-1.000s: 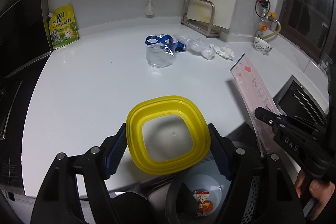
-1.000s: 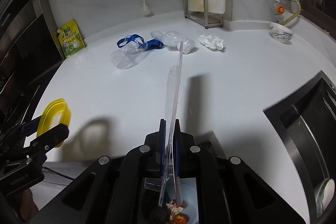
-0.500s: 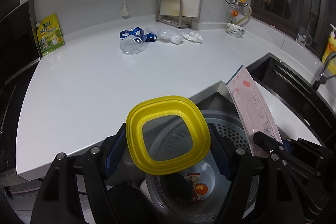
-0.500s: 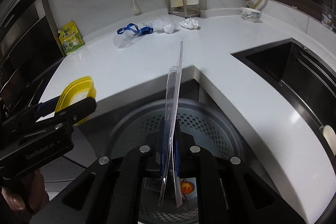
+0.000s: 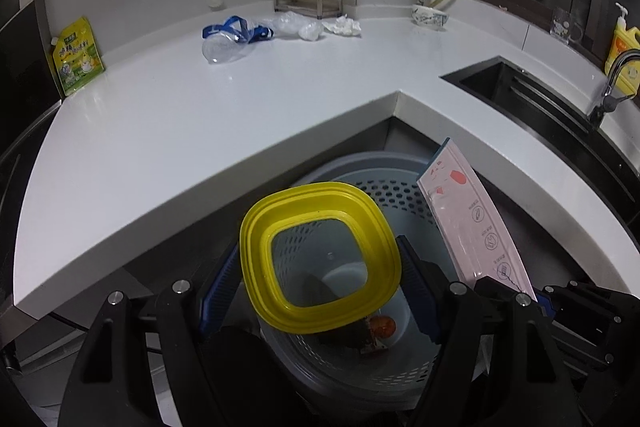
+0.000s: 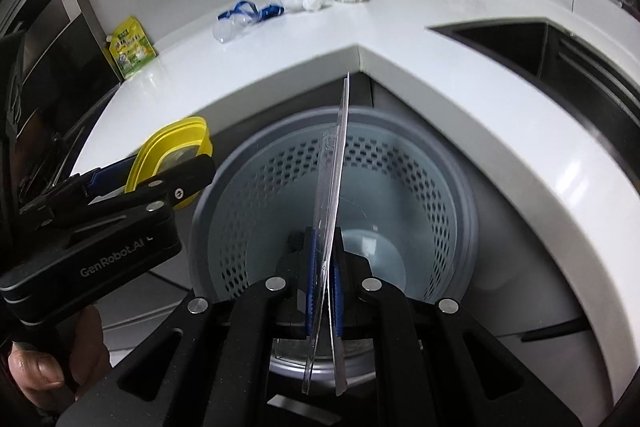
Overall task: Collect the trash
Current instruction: 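Carry lid and receipt over the bin and open both tools, then withdraw both open tools from the bin back over the counter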
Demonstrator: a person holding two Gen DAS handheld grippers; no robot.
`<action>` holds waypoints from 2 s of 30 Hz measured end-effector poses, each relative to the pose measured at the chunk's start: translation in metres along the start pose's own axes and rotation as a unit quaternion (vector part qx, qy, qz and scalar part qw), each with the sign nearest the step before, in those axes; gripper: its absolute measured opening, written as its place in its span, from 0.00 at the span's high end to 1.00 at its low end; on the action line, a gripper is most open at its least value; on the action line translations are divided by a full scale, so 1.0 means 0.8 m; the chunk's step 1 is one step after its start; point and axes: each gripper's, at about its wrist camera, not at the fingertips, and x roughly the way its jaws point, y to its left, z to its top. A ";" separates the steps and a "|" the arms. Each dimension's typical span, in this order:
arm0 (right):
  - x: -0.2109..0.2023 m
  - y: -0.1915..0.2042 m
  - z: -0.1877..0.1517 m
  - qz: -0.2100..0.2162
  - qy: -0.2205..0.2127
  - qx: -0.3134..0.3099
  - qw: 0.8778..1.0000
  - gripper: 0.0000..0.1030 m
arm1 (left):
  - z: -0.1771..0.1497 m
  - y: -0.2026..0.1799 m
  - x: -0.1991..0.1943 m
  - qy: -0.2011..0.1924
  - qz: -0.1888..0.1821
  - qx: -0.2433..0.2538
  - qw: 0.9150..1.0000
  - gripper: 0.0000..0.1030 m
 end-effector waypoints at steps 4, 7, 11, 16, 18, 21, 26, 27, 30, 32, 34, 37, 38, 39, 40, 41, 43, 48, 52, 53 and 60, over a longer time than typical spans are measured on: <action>0.008 -0.007 -0.005 0.006 0.014 0.015 1.000 0.93 | -0.005 -0.001 0.006 0.013 -0.005 -0.001 1.000 0.30; 0.013 -0.011 -0.007 0.009 0.022 0.024 0.999 0.93 | -0.006 0.000 0.007 0.015 -0.004 -0.002 1.000 0.29; 0.015 -0.013 -0.009 0.009 0.025 0.026 0.999 0.93 | -0.008 0.000 0.007 0.016 -0.002 -0.003 1.000 0.28; 0.011 -0.019 -0.007 0.005 0.015 0.031 0.999 0.63 | -0.009 0.001 0.008 0.018 0.002 -0.006 1.000 0.18; 0.003 -0.021 -0.007 -0.005 -0.005 0.036 0.999 0.51 | -0.009 0.004 0.008 0.019 0.003 -0.010 1.000 0.17; 0.002 -0.026 -0.006 -0.004 -0.005 0.041 0.999 0.51 | -0.009 0.004 0.011 0.023 0.008 -0.011 1.000 0.14; 0.005 -0.029 -0.007 -0.004 0.000 0.046 0.999 0.51 | -0.009 0.007 0.013 0.027 0.012 -0.015 0.999 0.13; 0.005 -0.029 -0.008 -0.004 0.000 0.045 0.999 0.51 | -0.008 0.007 0.013 0.027 0.012 -0.016 0.999 0.13; 0.004 -0.027 -0.008 -0.004 -0.002 0.043 0.999 0.51 | -0.008 0.007 0.013 0.025 0.013 -0.016 0.999 0.12; 0.004 -0.027 -0.009 -0.003 -0.001 0.042 0.999 0.51 | -0.008 0.007 0.013 0.025 0.013 -0.016 0.999 0.12; 0.005 -0.026 -0.010 -0.003 0.000 0.042 0.999 0.51 | -0.008 0.007 0.012 0.025 0.013 -0.016 0.999 0.12; 0.005 -0.027 -0.009 -0.003 0.000 0.042 0.999 0.51 | -0.008 0.007 0.012 0.024 0.014 -0.016 0.999 0.10; 0.005 -0.027 -0.009 -0.003 0.000 0.042 0.999 0.51 | -0.008 0.007 0.012 0.024 0.014 -0.016 0.999 0.10; 0.005 -0.027 -0.009 -0.003 0.000 0.043 0.999 0.50 | -0.008 0.008 0.012 0.023 0.014 -0.017 1.000 0.09; 0.005 -0.027 -0.010 -0.002 -0.001 0.044 0.999 0.48 | -0.008 0.008 0.011 0.022 0.014 -0.017 1.000 0.09; 0.004 -0.028 -0.010 -0.002 -0.001 0.044 0.999 0.47 | -0.008 0.008 0.010 0.021 0.015 -0.017 1.000 0.09; 0.004 -0.029 -0.010 -0.001 -0.002 0.045 0.999 0.47 | -0.007 0.008 0.008 0.018 0.017 -0.016 1.000 0.06; 0.002 -0.032 -0.008 -0.005 -0.010 0.047 0.999 0.40 | -0.003 0.010 0.004 0.011 0.024 -0.016 1.000 0.06; 0.000 -0.034 -0.006 -0.004 -0.015 0.048 0.999 0.38 | 0.003 0.014 0.001 0.003 0.034 -0.016 0.999 0.06; 0.000 -0.033 -0.005 -0.004 -0.016 0.047 0.999 0.36 | 0.005 0.016 0.000 0.000 0.036 -0.017 0.999 0.06; -0.002 -0.032 0.013 -0.004 -0.031 0.035 0.999 0.33 | 0.032 0.035 -0.003 -0.021 0.042 -0.033 0.998 0.06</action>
